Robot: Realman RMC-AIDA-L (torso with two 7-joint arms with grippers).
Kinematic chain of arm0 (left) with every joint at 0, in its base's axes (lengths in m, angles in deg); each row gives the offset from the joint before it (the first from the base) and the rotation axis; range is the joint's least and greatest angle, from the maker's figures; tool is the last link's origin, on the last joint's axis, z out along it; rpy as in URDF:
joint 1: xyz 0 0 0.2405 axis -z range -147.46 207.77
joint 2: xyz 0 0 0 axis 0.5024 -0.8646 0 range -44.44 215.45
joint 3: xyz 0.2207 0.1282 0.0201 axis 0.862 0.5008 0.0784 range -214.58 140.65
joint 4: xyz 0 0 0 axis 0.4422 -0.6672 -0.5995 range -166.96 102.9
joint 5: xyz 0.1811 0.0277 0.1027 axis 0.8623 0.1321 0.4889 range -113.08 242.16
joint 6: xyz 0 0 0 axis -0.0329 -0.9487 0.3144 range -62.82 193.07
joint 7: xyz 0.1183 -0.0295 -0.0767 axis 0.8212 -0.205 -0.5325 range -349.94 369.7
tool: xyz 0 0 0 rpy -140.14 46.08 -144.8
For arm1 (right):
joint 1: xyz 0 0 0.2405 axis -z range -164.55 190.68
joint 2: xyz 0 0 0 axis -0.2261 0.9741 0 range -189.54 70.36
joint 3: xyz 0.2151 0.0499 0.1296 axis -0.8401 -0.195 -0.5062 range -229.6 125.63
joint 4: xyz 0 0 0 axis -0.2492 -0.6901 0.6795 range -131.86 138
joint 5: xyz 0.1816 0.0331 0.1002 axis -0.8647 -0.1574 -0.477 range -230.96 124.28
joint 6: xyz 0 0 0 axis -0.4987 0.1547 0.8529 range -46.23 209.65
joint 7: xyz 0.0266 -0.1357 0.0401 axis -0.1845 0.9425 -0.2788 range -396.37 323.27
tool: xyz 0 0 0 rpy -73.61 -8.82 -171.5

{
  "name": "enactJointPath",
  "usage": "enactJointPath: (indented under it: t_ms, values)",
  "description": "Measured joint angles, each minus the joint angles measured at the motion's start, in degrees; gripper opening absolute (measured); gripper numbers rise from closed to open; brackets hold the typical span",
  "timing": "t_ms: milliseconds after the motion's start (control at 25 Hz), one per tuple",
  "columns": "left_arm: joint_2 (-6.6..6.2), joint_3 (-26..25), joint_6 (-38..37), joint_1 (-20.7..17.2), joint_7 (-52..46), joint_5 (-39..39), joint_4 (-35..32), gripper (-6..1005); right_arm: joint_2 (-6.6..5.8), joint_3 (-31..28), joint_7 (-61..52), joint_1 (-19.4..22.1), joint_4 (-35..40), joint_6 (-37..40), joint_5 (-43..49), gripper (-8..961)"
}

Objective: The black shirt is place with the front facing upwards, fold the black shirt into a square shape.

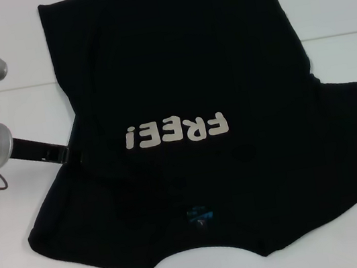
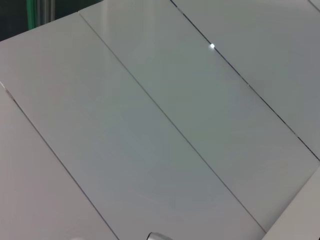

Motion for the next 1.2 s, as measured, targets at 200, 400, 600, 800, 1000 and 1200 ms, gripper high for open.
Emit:
enactJointPath:
  t_ms: [200, 400, 600, 800, 1000, 1200]
  values:
    - [0.42, 0.8, 1.6, 0.2, 0.0, 0.4, 0.2, 384, 0.10, 0.1, 0.0, 0.0, 0.0, 0.0, 0.0, 924]
    - [0.24, 0.9, 2.1, 0.3, -0.1, 0.5, 0.2, 383, 0.32, 0.1, 0.0, 0.0, 0.0, 0.0, 0.0, 924]
    - [0.18, 0.9, 2.2, 0.3, -0.1, 0.7, 0.2, 370, 0.48, 0.3, -0.1, 0.0, 0.0, -0.7, 0.0, 924]
    - [0.47, 0.9, 2.2, 0.5, -0.1, 1.9, 0.4, 334, 0.48, 0.3, 0.0, -0.1, 0.0, -0.9, 0.0, 924]
    - [0.52, 1.3, 2.4, 0.5, -0.1, 1.9, 0.5, 298, 0.49, 0.3, 0.0, -0.2, 0.0, -1.0, 0.0, 925]
    - [0.63, 1.4, 2.6, 0.6, -0.1, 1.7, 0.4, 262, 0.48, 0.3, 0.0, -0.2, 0.0, -1.3, 0.0, 925]
